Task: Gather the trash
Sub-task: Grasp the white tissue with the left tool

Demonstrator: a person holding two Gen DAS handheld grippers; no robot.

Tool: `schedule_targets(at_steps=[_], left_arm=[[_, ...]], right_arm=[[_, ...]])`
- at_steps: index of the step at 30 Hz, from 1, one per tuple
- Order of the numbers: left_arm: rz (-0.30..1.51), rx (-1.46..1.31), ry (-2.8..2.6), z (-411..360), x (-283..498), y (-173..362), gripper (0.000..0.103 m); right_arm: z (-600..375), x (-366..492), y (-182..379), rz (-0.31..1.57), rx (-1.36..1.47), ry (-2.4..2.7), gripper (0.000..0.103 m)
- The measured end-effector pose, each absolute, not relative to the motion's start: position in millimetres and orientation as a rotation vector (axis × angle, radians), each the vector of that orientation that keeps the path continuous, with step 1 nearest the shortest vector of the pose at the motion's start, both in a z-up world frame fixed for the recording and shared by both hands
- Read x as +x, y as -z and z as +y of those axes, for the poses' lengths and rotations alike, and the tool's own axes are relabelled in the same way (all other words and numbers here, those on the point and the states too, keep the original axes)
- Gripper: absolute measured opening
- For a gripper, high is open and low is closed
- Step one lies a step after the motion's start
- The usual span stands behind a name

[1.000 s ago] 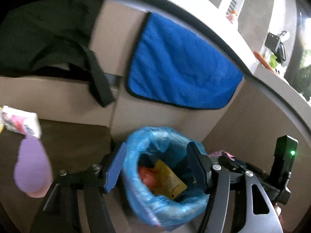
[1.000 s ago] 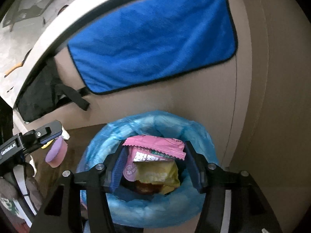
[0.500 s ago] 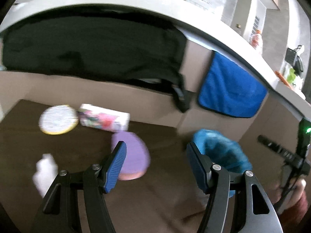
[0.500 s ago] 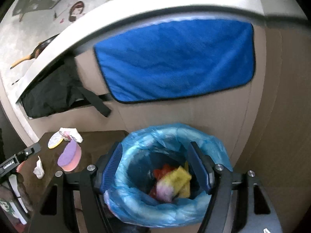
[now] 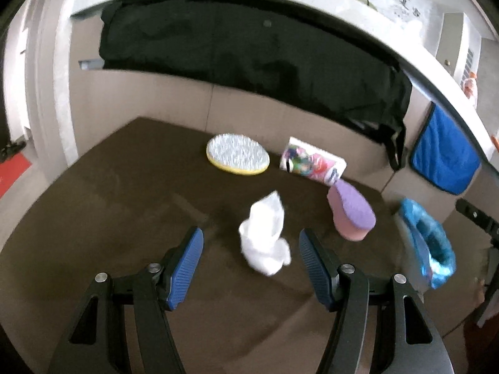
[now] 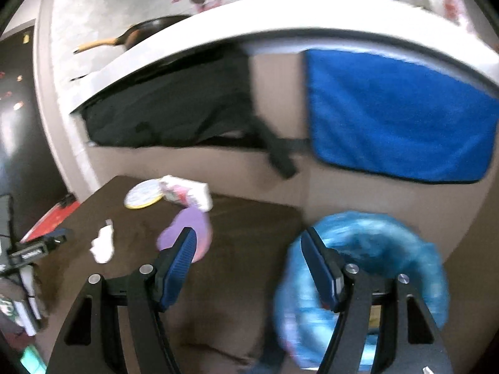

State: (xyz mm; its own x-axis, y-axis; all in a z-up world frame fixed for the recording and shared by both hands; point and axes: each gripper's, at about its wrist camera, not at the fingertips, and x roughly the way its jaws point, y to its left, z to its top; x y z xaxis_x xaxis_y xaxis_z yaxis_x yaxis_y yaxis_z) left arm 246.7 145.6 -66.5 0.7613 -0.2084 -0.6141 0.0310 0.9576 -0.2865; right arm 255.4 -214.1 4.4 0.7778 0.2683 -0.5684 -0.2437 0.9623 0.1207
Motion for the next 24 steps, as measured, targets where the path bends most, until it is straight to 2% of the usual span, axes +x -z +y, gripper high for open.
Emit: schedule_targets(at_steps=[13,17,20,21,22,24], left_arm=[[0.845,-0.216,0.18,115.4,291.7,98.7,0.064],[0.844,-0.198,0.173,111.0,293.7,100.8,0.059],[0.874,-0.211,0.18,111.6,300.3,105.1,0.044],[0.885,-0.22,0.187,113.0,302.2,106.4,0.031],[0.889,-0.24,0.194,116.5,303.0,106.2,0.027],[0.872,-0.261,0.2,122.7,301.0,101.9,0.025]], right_arm=[[-142.2,267.9,11.8,0.688,-0.013,-0.381,0.067],[-135.7,270.7,16.9,0.692,-0.054,-0.363,0.067],[-132.6,278.2,23.1,0.725,-0.028,-0.384,0.067],[-131.7,280.6,23.5,0.732,-0.019,-0.395,0.067],[-129.8,281.9,23.7,0.735,-0.016,-0.4,0.067],[-122.3,286.2,24.0,0.741,-0.022,-0.411,0.067]])
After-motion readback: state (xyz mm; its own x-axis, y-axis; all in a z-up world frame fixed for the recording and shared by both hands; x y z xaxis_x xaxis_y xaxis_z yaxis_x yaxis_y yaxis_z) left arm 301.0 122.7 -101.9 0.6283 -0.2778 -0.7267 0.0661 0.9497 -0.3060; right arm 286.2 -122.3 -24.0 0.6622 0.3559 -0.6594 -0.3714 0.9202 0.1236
